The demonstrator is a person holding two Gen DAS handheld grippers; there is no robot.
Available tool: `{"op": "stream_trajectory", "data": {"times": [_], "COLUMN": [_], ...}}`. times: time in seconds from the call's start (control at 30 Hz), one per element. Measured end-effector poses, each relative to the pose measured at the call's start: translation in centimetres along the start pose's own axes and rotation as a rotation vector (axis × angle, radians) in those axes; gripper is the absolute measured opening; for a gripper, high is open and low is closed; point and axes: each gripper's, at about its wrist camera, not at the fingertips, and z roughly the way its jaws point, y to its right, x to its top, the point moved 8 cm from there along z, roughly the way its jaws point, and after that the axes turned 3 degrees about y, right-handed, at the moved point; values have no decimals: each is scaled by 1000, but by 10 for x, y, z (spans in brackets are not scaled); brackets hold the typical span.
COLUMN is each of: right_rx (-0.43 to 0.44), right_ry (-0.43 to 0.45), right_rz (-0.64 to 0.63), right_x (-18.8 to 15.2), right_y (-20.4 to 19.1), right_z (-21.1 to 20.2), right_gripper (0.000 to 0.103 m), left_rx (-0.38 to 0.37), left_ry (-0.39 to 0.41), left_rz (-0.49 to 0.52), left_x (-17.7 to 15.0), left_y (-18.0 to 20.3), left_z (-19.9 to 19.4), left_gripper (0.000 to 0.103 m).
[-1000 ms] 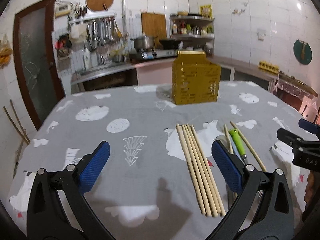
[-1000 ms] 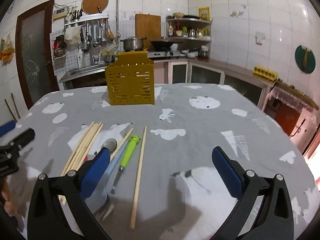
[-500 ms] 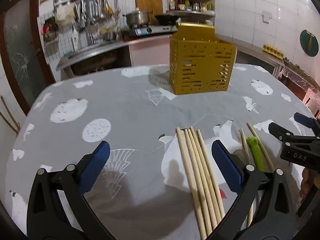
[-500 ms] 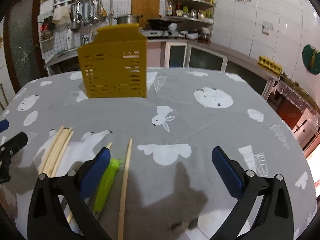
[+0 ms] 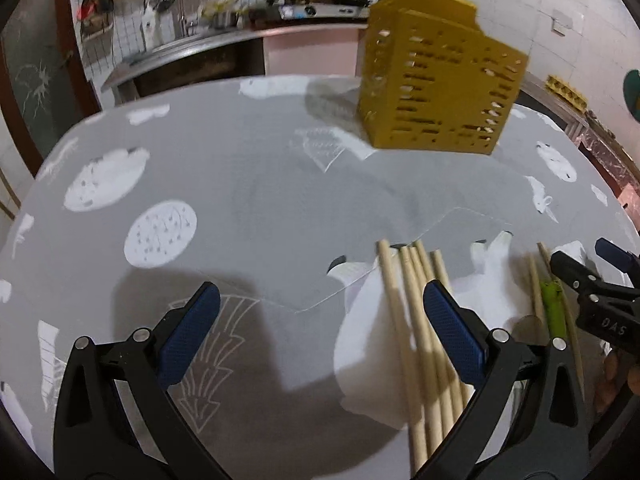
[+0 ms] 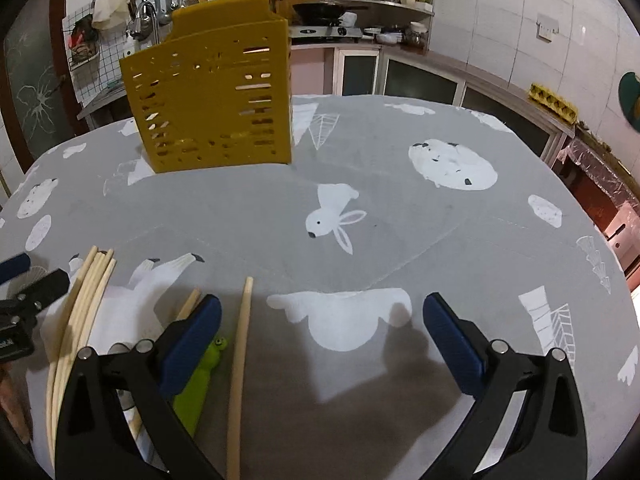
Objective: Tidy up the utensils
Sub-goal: 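Lower the left gripper onto a wooden chopstick and close on it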
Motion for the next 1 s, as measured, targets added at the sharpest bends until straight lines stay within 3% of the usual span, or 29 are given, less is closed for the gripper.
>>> {"op": "stream_trajectory", "data": {"times": [0.17, 0.53, 1.0], "right_rx": [10, 11, -12], "right_ry": [-31, -53, -44], "right_rz": [11, 31, 5], "right_x": [1, -2, -5], "right_y": [-1, 3, -2], "right_z": [11, 17, 8], "right_gripper": [98, 86, 68], "left_rx": [10, 8, 15], "left_ry": [-6, -15, -41], "left_rz": [7, 19, 43], "left_x": [2, 0, 0], "left_y": [-2, -1, 4], "left_z": [7, 11, 14], "left_gripper": [98, 98, 82]}}
